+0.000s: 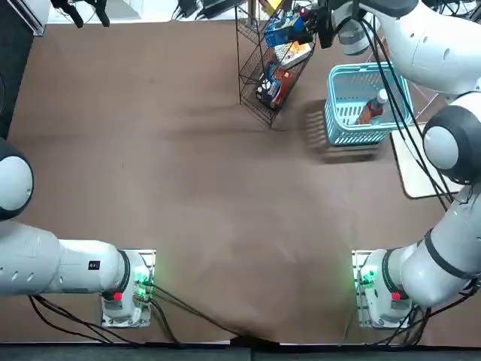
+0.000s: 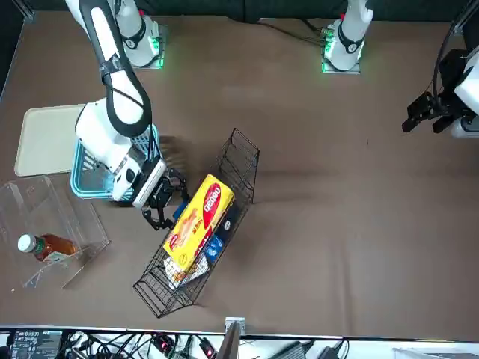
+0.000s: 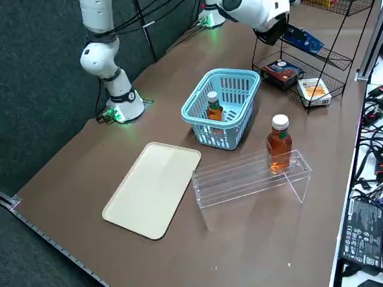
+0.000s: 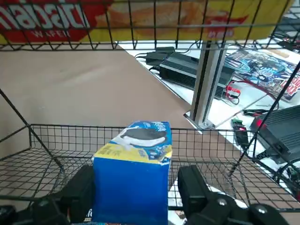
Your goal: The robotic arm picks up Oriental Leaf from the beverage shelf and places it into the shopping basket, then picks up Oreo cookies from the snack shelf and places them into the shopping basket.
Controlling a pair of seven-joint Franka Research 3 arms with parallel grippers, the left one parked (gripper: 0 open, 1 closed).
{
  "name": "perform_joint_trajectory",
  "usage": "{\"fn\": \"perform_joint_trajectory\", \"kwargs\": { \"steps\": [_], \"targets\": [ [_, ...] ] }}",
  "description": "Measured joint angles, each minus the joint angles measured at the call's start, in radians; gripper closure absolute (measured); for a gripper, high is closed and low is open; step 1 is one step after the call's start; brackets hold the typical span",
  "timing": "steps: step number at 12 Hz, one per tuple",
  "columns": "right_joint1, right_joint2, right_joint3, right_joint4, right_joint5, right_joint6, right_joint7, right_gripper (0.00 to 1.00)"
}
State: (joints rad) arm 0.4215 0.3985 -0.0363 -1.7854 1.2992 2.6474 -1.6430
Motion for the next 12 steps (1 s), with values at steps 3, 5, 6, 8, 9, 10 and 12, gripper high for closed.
{"fn": "perform_joint_trajectory", "kwargs": {
  "steps": [3, 5, 6, 8, 9, 10, 12],
  "targets": [
    [0.001, 0.004, 0.0, 0.001, 0.0, 0.0, 0.0, 0.0],
    [0.001, 0.004, 0.0, 0.003, -0.001, 0.0, 0.0, 0.0],
    [0.001, 0.005, 0.0, 0.005, -0.001, 0.0, 0.0, 0.0],
    [0.001, 0.012, 0.0, 0.007, -0.001, 0.0, 0.0, 0.0],
    [0.002, 0.018, 0.0, 0.013, -0.001, 0.0, 0.0, 0.0],
    [0.002, 0.024, 0.0, 0.02, -0.001, 0.0, 0.0, 0.0],
    [0.003, 0.033, 0.0, 0.03, -0.001, 0.0, 0.0, 0.0]
  ]
}}
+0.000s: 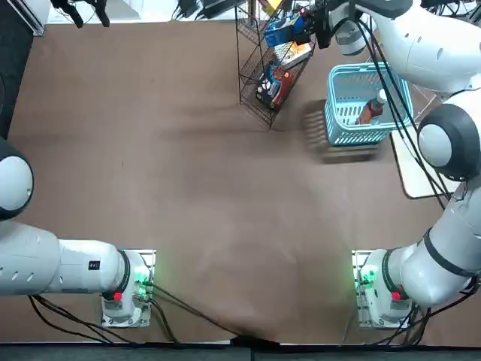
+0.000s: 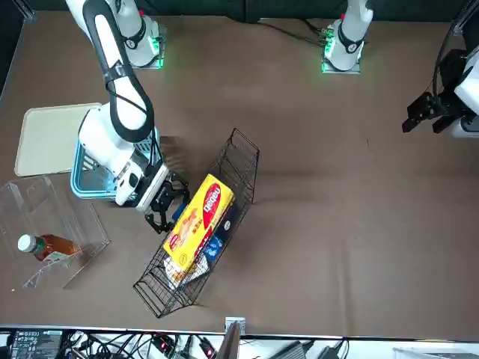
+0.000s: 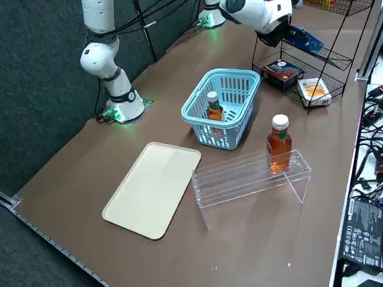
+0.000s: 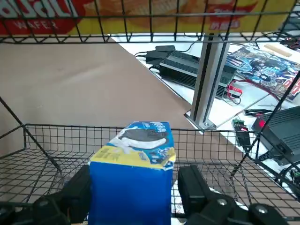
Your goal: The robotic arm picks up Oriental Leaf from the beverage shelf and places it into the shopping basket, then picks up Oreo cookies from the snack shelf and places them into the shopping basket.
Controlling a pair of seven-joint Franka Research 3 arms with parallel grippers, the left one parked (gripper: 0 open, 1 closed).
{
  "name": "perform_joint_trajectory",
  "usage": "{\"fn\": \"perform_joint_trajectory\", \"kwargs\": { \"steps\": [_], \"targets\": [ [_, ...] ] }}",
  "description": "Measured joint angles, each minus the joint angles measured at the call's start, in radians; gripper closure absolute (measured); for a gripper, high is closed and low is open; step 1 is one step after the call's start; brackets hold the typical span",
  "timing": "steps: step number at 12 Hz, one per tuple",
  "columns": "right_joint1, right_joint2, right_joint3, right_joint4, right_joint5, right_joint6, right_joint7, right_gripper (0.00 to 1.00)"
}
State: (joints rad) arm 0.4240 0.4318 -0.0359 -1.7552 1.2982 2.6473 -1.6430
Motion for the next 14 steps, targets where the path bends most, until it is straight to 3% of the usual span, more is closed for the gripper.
{"fn": "perform_joint_trajectory", "kwargs": {
  "steps": [3, 5, 6, 8, 14],
  "targets": [
    [0.0, 0.002, 0.0, 0.004, 0.0, 0.0, 0.0, 0.0],
    [0.001, 0.002, 0.0, 0.004, 0.0, 0.0, 0.0, 0.12],
    [0.001, 0.002, 0.0, 0.004, 0.0, 0.0, 0.0, 0.12],
    [0.0, 0.002, 0.0, 0.005, 0.0, 0.001, 0.0, 0.26],
    [0.0, 0.002, 0.0, 0.006, 0.0, 0.003, 0.0, 0.3]
  ]
}}
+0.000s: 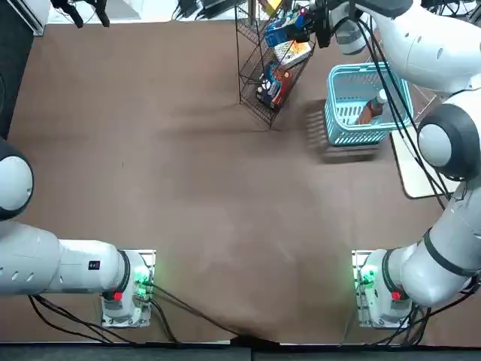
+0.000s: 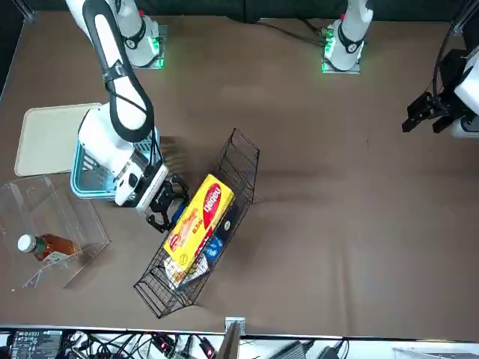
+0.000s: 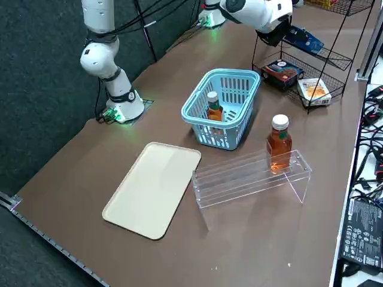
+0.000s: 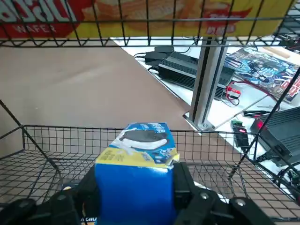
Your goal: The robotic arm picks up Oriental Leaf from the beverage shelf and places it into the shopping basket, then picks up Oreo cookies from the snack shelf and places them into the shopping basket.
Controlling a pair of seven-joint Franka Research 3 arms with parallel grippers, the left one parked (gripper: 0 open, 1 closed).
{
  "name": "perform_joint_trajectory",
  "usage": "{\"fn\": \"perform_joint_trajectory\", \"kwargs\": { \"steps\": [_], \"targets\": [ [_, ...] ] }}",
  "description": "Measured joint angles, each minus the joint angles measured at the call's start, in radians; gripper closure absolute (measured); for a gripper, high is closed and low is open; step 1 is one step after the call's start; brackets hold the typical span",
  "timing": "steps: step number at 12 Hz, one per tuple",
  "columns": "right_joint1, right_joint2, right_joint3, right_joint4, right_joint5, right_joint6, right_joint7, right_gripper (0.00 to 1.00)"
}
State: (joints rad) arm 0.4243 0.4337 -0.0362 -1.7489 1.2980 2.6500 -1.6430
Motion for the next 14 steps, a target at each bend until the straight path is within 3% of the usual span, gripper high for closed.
{"fn": "perform_joint_trajectory", "kwargs": {
  "steps": [14],
  "targets": [
    [-0.001, -0.031, -0.003, 0.007, -0.002, 0.0, 0.0, 0.35]
  ]
}}
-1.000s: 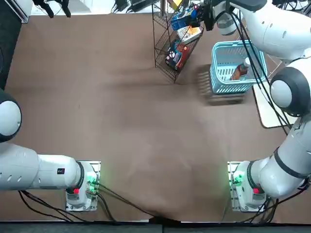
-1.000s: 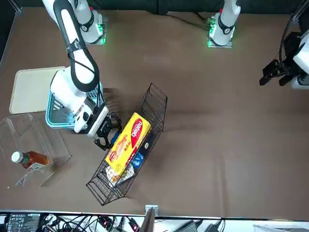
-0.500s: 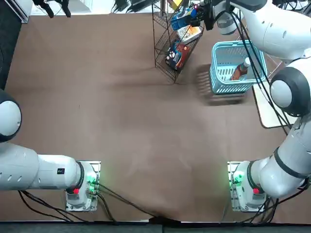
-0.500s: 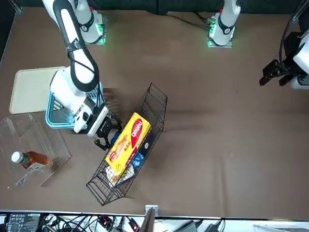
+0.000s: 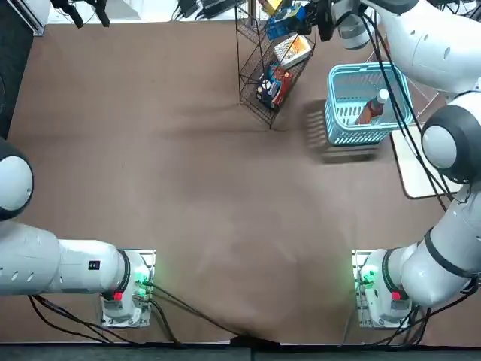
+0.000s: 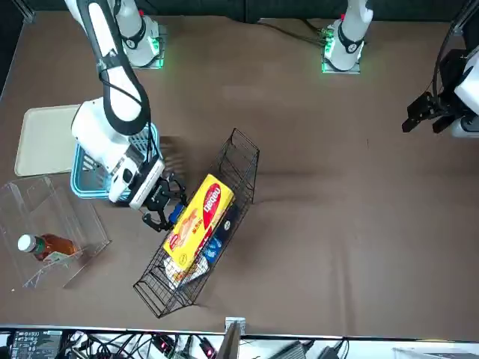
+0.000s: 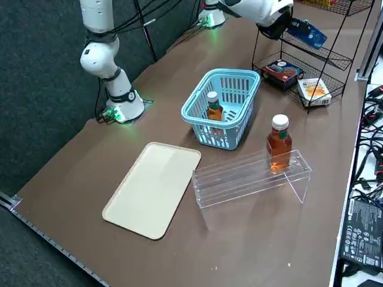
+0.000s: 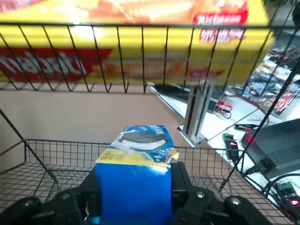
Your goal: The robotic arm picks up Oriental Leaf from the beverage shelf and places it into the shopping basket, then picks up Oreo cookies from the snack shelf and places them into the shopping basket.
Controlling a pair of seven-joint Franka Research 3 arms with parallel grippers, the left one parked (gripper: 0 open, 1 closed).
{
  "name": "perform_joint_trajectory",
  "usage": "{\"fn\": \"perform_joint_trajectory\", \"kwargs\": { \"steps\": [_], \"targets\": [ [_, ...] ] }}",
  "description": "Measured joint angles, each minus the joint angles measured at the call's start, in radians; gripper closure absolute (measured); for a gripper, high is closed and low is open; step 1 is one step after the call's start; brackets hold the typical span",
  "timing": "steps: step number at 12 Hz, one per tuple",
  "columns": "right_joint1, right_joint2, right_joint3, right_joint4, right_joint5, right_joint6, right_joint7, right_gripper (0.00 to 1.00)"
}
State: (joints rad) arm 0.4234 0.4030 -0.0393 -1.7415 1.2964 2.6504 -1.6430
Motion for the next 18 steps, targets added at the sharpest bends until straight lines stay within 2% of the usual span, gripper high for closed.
{"fn": "perform_joint_trajectory", "kwargs": {
  "steps": [9, 15, 18],
  "targets": [
    [-0.005, -0.134, -0.007, -0.118, 0.0, 0.001, -0.003, 0.36],
    [-0.014, -0.163, -0.01, -0.15, 0.0, 0.005, -0.005, 0.36],
    [-0.043, -0.218, -0.012, -0.201, 0.0, 0.006, -0.007, 0.37]
  ]
}}
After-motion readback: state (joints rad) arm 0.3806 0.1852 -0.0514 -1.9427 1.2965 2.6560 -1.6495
